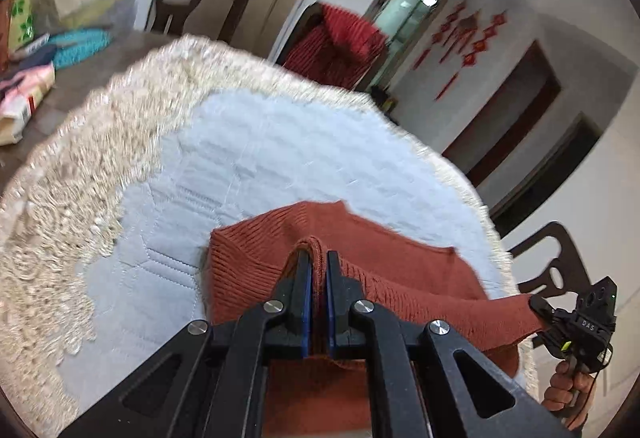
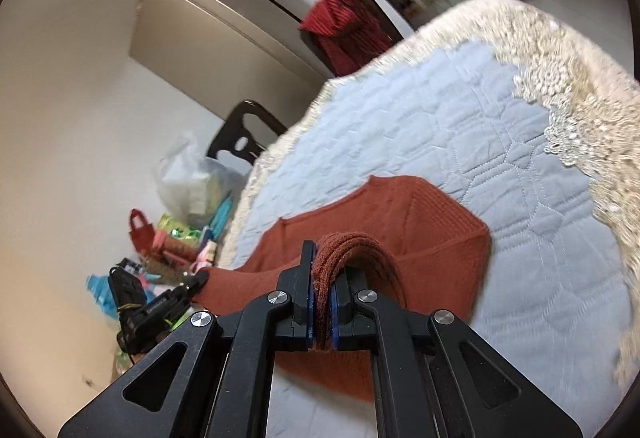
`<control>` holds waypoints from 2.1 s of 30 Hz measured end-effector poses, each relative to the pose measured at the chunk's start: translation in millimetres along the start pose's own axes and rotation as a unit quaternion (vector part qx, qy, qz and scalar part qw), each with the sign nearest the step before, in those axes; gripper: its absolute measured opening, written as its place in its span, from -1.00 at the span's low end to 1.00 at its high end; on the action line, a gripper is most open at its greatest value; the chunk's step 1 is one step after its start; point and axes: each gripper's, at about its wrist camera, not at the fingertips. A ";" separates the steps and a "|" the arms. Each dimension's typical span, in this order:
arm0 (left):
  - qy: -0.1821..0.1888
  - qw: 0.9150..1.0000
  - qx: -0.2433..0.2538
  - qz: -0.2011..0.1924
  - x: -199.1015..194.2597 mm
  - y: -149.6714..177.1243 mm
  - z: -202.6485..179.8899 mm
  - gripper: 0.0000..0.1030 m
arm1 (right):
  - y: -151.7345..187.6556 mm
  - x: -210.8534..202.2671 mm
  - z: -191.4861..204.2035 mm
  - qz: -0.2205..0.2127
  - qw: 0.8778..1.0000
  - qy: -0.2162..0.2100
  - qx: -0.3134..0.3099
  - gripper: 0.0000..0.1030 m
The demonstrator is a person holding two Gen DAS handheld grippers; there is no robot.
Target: Fold small clothes
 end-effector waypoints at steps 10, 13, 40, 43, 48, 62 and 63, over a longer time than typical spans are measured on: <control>-0.009 0.999 -0.029 0.021 27.8 -9.0 17.0 -0.86 | -18.0 49.3 -29.3 0.054 0.997 0.037 0.047 -0.87; -0.009 0.999 -0.037 0.025 35.4 -13.3 20.4 -0.85 | -22.1 58.0 -31.7 0.065 0.996 0.039 0.052 -0.85; -0.117 0.989 0.081 0.047 51.7 -24.7 -4.8 -0.24 | -36.2 61.2 -1.9 0.035 0.989 0.123 -0.072 -0.13; -0.123 0.987 0.074 0.072 71.4 -36.1 0.7 -0.24 | -43.7 76.3 -0.8 0.045 0.984 0.149 -0.089 -0.13; -0.122 0.986 0.075 0.084 86.6 -34.2 1.4 -0.83 | -45.8 88.0 1.0 0.051 0.978 0.174 -0.107 -0.89; -0.113 0.990 0.066 0.055 80.6 -35.2 8.5 -0.81 | -54.5 94.0 0.2 0.053 0.974 0.192 -0.112 -0.83; -0.113 0.990 0.063 0.050 74.9 -34.7 7.5 -0.81 | -52.6 89.2 1.0 0.047 0.974 0.192 -0.113 -0.79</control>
Point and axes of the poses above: each gripper's, at about its wrist camera, not at the fingertips, and x roughly the way its jaws point, z to its left, y to its underside, and after that the axes turned 10 degrees about y, right-handed
